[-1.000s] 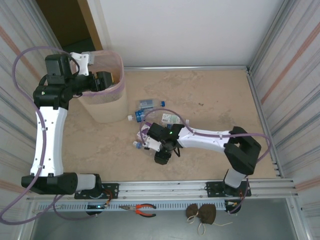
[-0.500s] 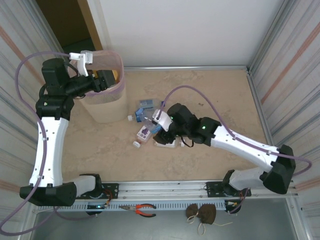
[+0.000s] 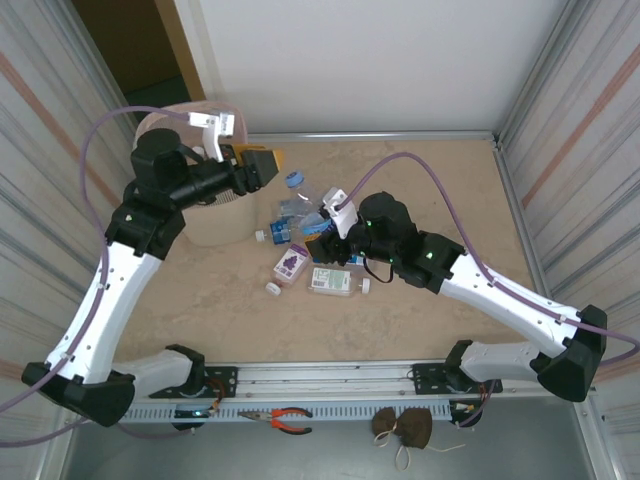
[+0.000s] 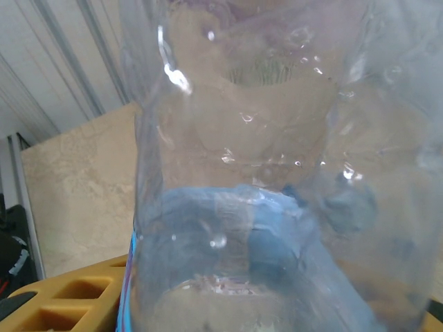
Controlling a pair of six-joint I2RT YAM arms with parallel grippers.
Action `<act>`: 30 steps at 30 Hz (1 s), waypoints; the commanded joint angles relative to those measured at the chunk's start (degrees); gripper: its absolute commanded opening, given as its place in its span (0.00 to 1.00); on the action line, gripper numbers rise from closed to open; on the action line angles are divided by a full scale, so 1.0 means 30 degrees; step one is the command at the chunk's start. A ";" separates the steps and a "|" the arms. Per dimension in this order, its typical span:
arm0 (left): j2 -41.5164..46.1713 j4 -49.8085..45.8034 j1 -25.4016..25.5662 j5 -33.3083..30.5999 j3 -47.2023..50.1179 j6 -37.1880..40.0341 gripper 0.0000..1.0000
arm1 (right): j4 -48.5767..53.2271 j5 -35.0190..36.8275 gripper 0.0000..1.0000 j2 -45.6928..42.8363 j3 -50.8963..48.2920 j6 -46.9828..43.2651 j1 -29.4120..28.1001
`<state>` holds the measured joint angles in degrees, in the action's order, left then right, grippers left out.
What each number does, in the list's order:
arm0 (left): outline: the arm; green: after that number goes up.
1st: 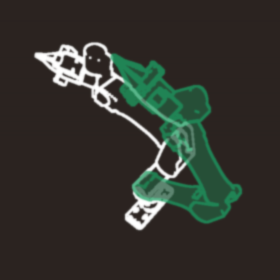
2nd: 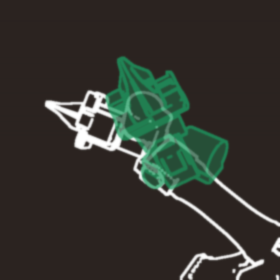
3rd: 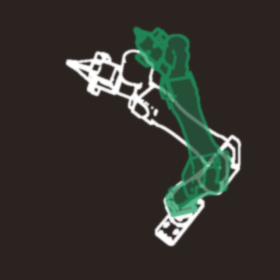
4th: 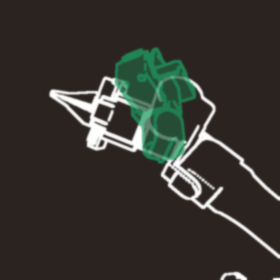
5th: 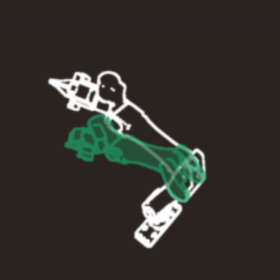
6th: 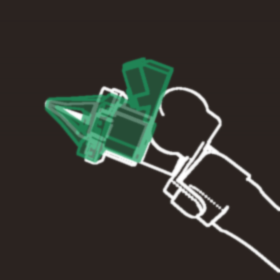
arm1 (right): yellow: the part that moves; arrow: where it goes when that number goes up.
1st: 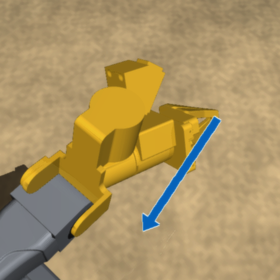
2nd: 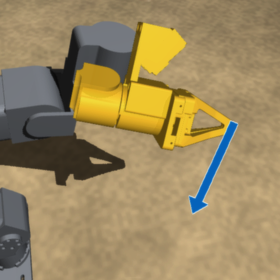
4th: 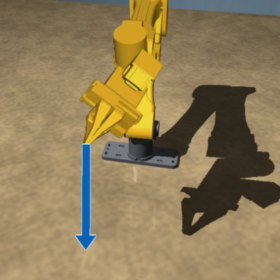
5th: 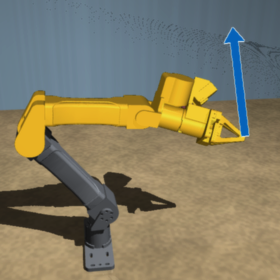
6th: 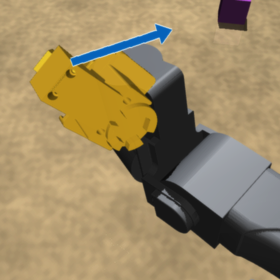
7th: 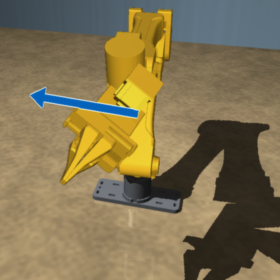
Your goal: Put the plastic bottles in the bin
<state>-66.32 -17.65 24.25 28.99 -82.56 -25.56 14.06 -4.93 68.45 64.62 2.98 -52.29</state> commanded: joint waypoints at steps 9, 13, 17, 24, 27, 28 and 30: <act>-0.0893 0.0558 0.2372 -0.3277 -0.0253 0.0577 0.66 | -0.0872 -0.0350 0.51 0.0184 0.1301 0.0634 0.0295; -0.1321 0.0609 0.3020 -0.3249 -0.0483 0.0694 0.64 | -0.0941 -0.0437 0.51 0.0297 0.1542 0.0595 0.0380; -0.1532 0.0689 0.3543 -0.3340 -0.0629 0.0740 0.53 | -0.0996 -0.0459 0.51 0.0279 0.1590 0.0591 0.0468; -0.1485 0.0818 0.3809 -0.3615 -0.0551 0.0728 0.35 | -0.0999 -0.0437 0.51 0.0191 0.1487 0.0665 0.0527; -0.1428 0.0901 0.3811 -0.3689 -0.0574 0.0755 0.26 | -0.0940 -0.0364 0.51 0.0131 0.1487 0.0623 0.0526; -0.1413 0.0898 0.3813 -0.3717 -0.0629 0.0766 0.25 | -0.0909 -0.0331 0.51 0.0141 0.1478 0.0595 0.0536; -0.1368 0.0872 0.3811 -0.3805 -0.0647 0.0892 0.21 | -0.0852 -0.0269 0.53 0.0099 0.1473 0.0588 0.0503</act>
<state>-71.16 -16.36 35.38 18.85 -82.81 -24.43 12.40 -6.00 69.25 67.31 4.08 -51.07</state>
